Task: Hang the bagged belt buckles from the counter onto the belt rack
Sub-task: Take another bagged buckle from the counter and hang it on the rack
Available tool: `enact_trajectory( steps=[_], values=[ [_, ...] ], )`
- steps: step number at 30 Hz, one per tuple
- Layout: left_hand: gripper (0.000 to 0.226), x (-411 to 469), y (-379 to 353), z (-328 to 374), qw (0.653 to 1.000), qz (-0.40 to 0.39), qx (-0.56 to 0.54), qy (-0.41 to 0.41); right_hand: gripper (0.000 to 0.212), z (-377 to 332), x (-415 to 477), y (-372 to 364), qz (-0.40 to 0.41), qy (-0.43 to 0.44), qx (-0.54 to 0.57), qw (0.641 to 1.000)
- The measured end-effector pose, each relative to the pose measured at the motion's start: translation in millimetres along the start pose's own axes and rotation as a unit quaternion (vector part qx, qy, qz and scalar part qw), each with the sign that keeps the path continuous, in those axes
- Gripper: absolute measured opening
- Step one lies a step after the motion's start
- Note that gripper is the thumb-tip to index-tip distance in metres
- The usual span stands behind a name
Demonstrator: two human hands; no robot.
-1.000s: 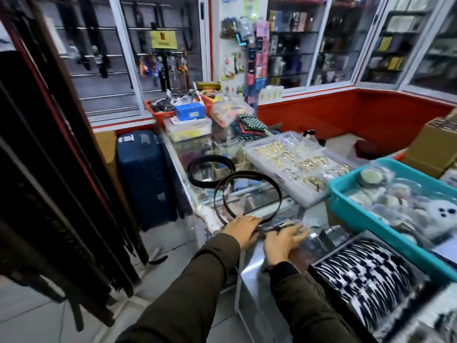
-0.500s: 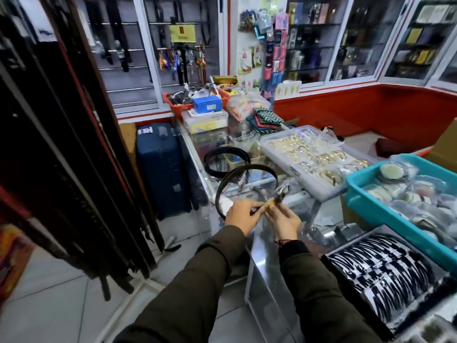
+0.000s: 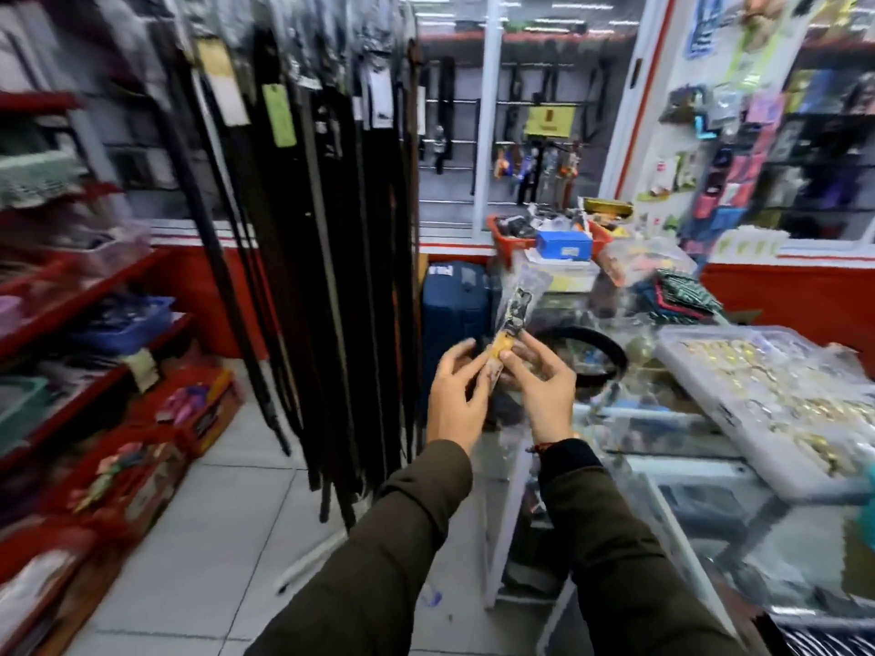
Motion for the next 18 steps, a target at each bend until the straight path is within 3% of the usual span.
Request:
enact_trajectory(
  steps=[2, 5, 9, 14, 18],
  values=[
    [0.029, 4.7, 27.0, -4.0, 0.998, 0.046, 0.03, -0.004, 0.042, -4.2, 1.2, -30.6, -0.051, 0.0, 0.005, 0.999],
    [0.027, 20.1, 63.7, -4.3, 0.995, 0.082, -0.055, 0.025, 0.039, -11.5, 2.9, -71.0, -0.1, 0.001, 0.011, 0.995],
    [0.028, 54.5, 117.1, -12.2, 0.979, 0.135, -0.127, 0.087, 0.02, -31.9, 10.5, -128.8, -0.144, 0.027, -0.007, 0.989],
    [0.018, 98.9, 188.5, -3.5, 0.97, 0.16, -0.17, 0.068, 0.033, -75.2, 22.7, -203.2, -0.199, 0.071, -0.022, 0.977],
    [0.018, 133.8, 243.5, 11.2, 0.967, 0.19, -0.169, 0.029, 0.032, -113.8, 26.1, -262.0, -0.237, 0.114, -0.01, 0.965]
  ],
)
Point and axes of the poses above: each hand's wrist, its own x-axis towards the middle knuckle, its own y-axis out of the back of the hand, z = x × y, the point moved 4 cm from there along x, towards the middle knuckle, and after that the axes turned 6 degrees about -y, right-handed, at the moved point
